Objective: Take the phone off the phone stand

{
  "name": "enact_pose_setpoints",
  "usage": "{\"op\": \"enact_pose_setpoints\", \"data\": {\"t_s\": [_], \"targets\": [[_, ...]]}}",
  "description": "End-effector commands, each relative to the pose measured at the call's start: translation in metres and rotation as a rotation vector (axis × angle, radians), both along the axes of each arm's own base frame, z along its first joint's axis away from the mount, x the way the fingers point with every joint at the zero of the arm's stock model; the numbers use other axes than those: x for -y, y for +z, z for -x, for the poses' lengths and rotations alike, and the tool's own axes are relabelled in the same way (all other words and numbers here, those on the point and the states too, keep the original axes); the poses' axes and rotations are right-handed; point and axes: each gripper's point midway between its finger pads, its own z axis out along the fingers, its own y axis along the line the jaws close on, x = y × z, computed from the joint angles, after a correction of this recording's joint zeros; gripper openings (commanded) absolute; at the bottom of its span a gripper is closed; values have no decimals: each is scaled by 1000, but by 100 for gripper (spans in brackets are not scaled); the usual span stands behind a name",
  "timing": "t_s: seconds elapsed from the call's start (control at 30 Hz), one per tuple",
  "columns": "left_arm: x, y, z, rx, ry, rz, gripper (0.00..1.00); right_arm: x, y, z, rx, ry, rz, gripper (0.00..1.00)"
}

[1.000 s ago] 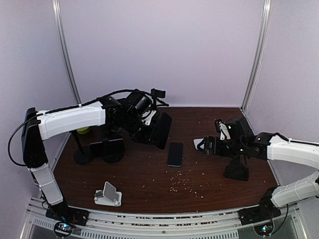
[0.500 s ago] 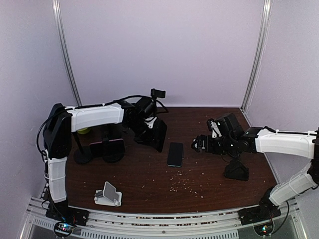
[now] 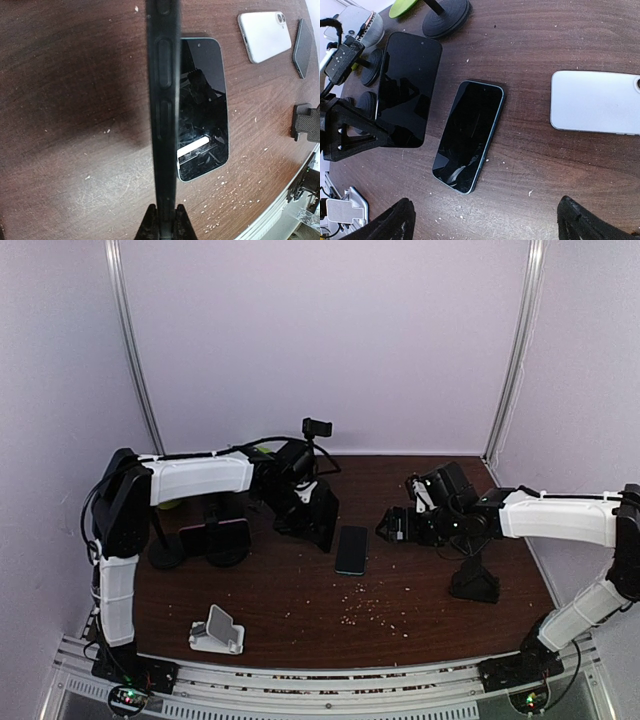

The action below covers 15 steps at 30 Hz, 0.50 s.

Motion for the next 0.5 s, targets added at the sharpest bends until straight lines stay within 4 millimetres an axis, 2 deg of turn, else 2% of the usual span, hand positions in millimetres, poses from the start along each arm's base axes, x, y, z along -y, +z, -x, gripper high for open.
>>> {"op": "enact_pose_setpoints", "data": {"t_s": [0.0,0.3,0.47], "targets": [[9,0,-6,4,7,53,0,-2,5,-2,4,7,-2,100],[6,-14,1,-42,21,49,4,-4,1,0,-12,11,-7,100],[7,-19,4,-58,22,50,12,-4,1,0,-14,12,-6,100]]}}
